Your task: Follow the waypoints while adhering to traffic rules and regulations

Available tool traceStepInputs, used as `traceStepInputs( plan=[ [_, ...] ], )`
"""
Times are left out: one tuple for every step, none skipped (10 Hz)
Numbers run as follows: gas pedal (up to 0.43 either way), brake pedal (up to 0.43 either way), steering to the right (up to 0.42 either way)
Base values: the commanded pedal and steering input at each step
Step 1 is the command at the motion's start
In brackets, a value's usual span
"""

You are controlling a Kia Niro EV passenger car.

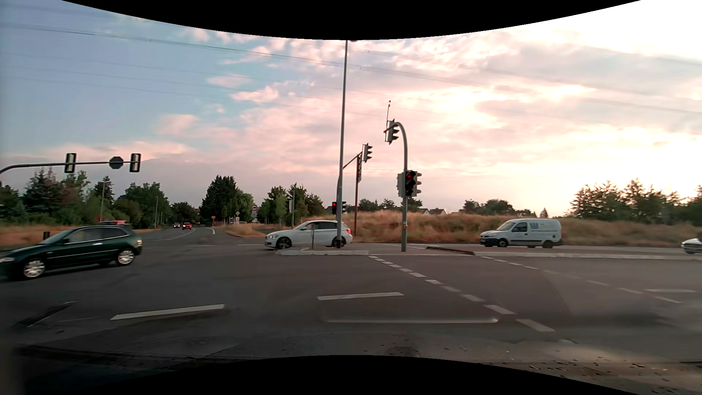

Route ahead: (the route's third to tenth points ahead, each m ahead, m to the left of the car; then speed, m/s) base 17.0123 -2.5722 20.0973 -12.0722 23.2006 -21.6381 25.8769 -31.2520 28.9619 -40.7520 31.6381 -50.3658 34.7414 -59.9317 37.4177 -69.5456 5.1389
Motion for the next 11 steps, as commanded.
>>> traceStepInputs(
  plan=[
    [0.157,0.0,0.316],
    [0.157,0.0,0.33],
    [0.157,0.0,0.338],
    [0.157,0.0,0.34],
    [0.157,0.0,0.34],
    [0.169,0.0,0.34],
    [0.169,0.0,0.34],
    [0.169,0.0,0.34],
    [0.169,0.0,0.339],
    [0.169,0.0,0.337],
    [0.177,0.0,0.337]
  ],
)
